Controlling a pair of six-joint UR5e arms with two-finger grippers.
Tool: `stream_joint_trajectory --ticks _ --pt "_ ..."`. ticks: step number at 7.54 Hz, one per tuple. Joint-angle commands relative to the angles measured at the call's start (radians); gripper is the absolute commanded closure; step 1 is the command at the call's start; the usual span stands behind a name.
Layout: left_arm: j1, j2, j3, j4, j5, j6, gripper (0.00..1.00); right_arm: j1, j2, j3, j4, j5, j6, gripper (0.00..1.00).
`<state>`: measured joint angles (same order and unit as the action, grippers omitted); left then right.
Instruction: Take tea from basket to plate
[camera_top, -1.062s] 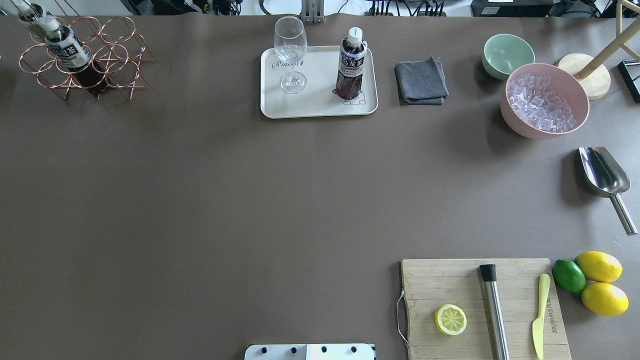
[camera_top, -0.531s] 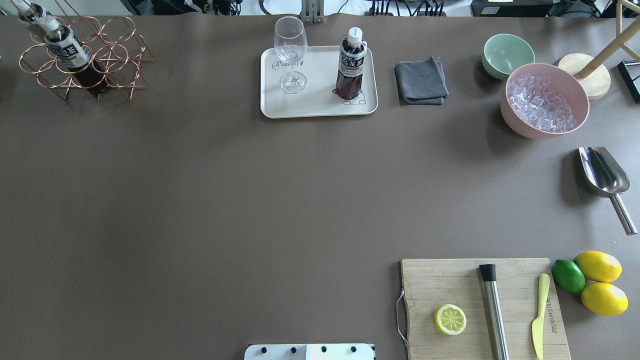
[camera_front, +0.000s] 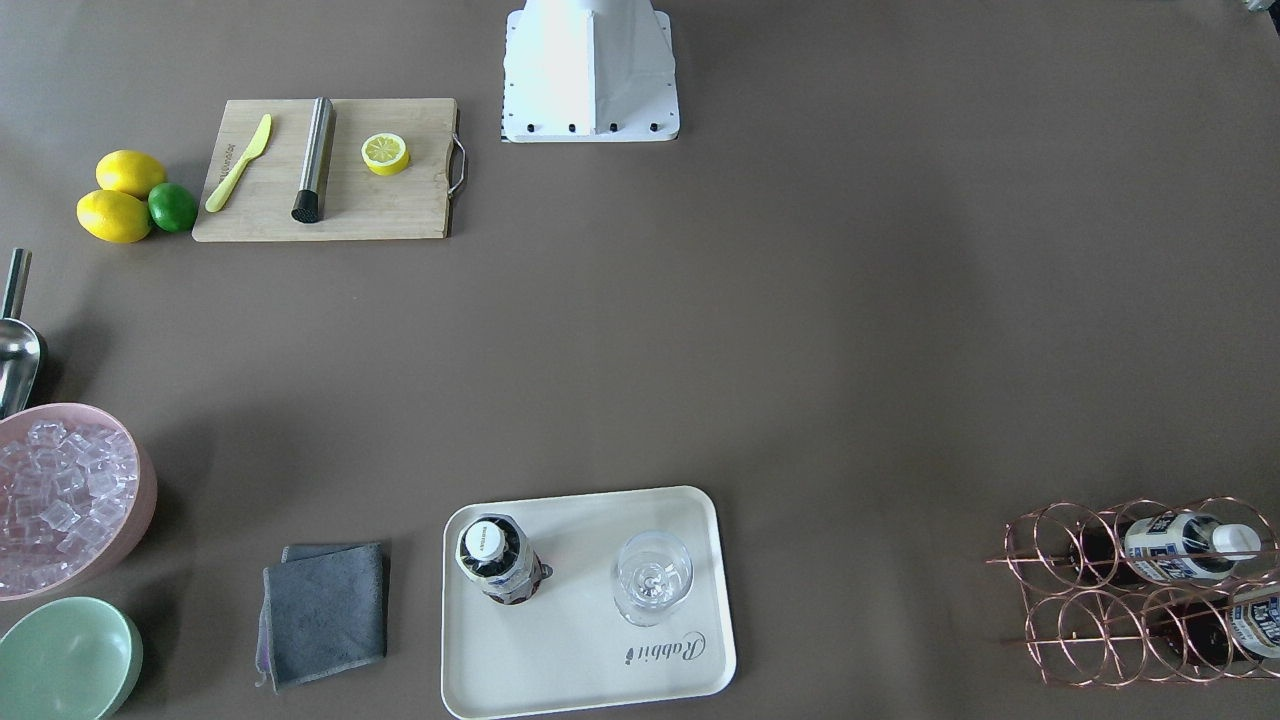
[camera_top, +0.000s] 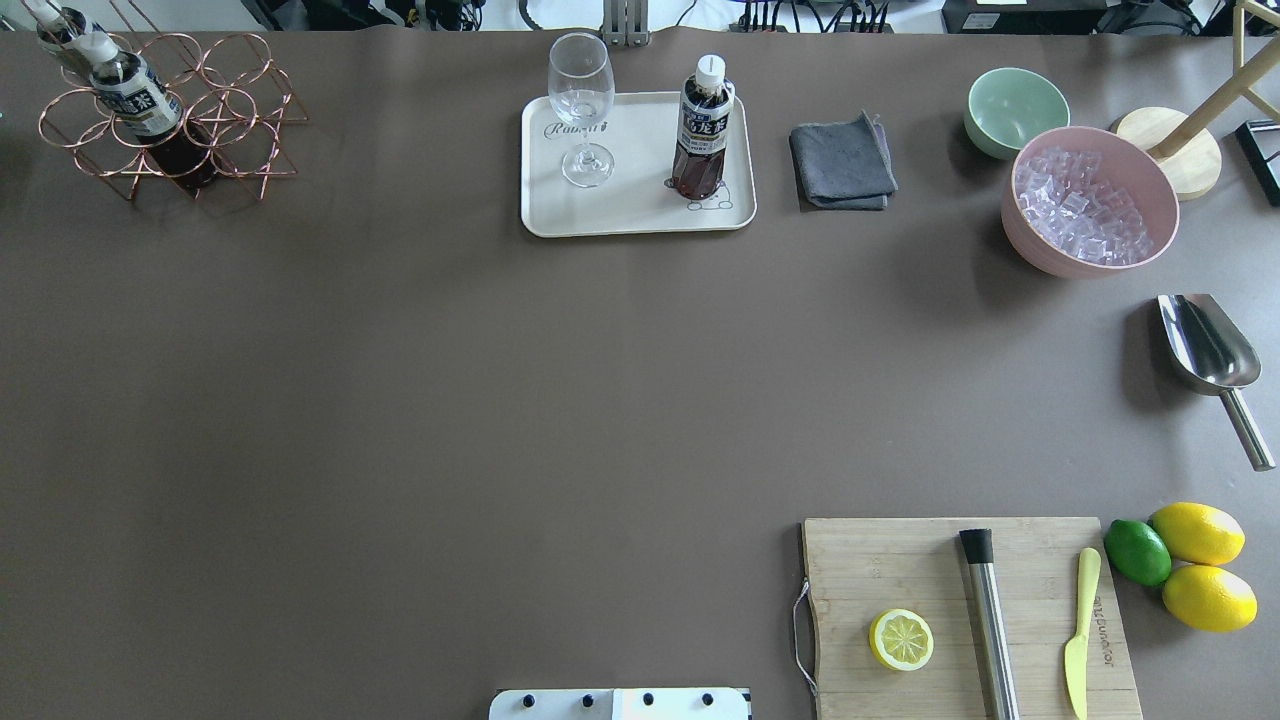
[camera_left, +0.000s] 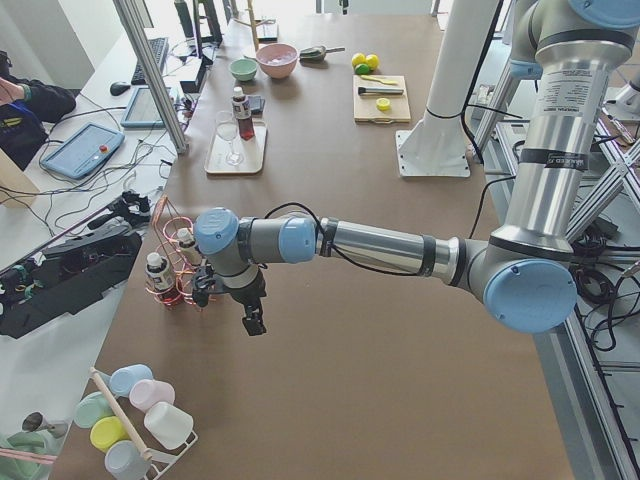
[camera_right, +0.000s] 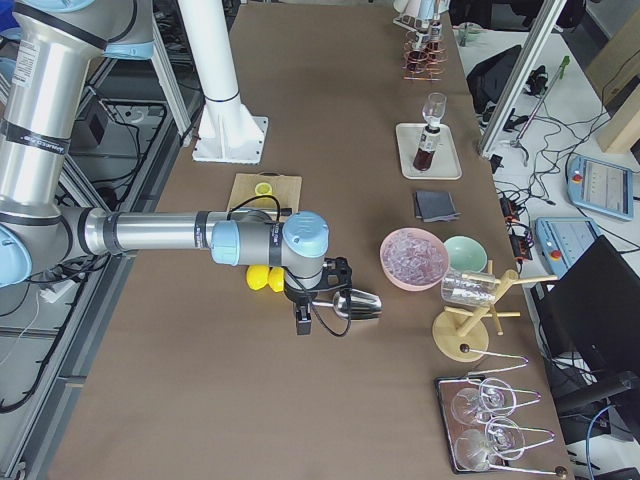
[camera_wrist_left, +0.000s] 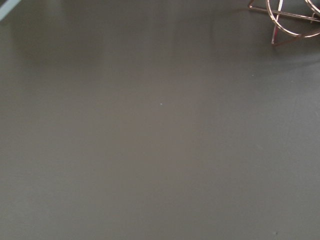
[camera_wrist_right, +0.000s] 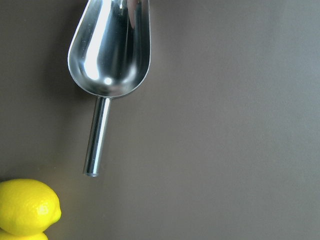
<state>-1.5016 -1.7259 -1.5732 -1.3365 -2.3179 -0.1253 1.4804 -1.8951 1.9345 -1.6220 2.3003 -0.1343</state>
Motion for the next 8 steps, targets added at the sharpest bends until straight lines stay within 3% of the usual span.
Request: stream_joint_trajectory --ticks 1,2,4,8 --pt "-0.035 0.035 -0.028 0.027 0.032 0.030 0.02 0.009 -0.041 0.023 0.002 0.010 -0.001 0.01" --pt "-0.064 0.052 -0.034 0.020 0.031 0.030 0.02 0.009 -0.064 0.030 0.005 0.010 -0.005 0.01" --pt "-0.080 0.069 -0.075 0.020 0.028 0.030 0.02 0.008 -0.038 -0.043 0.008 0.028 -0.042 0.01" --pt "-0.075 0.072 -0.076 0.014 0.031 0.029 0.02 -0.028 0.013 -0.052 0.008 0.016 -0.047 0.01"
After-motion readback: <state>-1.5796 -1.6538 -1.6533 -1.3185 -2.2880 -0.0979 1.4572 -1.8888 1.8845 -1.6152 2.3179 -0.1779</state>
